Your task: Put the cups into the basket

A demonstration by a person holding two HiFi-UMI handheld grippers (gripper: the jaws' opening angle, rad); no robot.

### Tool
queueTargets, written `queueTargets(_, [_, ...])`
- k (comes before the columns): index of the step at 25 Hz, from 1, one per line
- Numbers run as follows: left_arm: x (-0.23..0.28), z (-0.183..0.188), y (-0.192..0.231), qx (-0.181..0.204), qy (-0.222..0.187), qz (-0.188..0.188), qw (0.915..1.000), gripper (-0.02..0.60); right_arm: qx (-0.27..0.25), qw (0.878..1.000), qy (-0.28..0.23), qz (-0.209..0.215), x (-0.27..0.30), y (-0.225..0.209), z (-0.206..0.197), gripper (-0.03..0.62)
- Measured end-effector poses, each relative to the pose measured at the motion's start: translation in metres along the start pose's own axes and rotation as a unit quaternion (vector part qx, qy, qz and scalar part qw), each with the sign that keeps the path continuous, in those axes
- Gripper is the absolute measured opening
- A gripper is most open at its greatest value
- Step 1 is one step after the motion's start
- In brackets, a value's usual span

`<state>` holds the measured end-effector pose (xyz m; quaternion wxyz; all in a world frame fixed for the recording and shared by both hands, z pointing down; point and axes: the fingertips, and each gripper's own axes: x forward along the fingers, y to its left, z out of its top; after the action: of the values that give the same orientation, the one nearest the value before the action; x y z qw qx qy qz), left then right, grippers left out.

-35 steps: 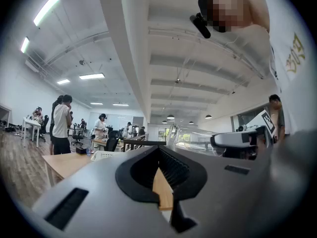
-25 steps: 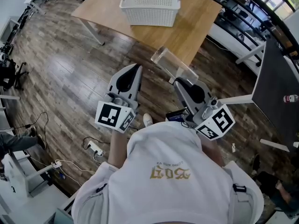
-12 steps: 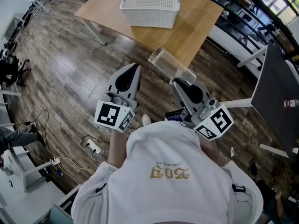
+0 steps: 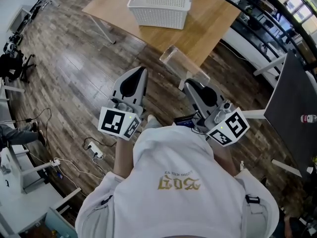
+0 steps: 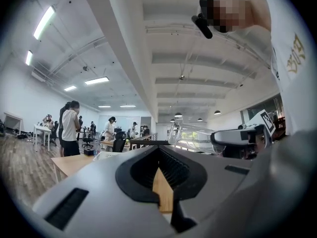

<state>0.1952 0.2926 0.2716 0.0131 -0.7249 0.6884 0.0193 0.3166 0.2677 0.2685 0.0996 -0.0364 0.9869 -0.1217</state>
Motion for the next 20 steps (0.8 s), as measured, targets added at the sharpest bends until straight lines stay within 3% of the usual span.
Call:
queueTargets(9, [0.021, -0.009, 0.028, -0.004, 0.005, 0.008, 1.0000, 0.006, 0.003, 1.000, -0.003, -0.011, 0.025, -0.035, 0.002, 0.025])
queueTargets(20, [0.072, -0.001, 0.098, -0.008, 0.001, -0.018, 0.9998, 0.006, -0.002, 0.999, -0.007, -0.033, 0.097, -0.077, 0.010, 0.025])
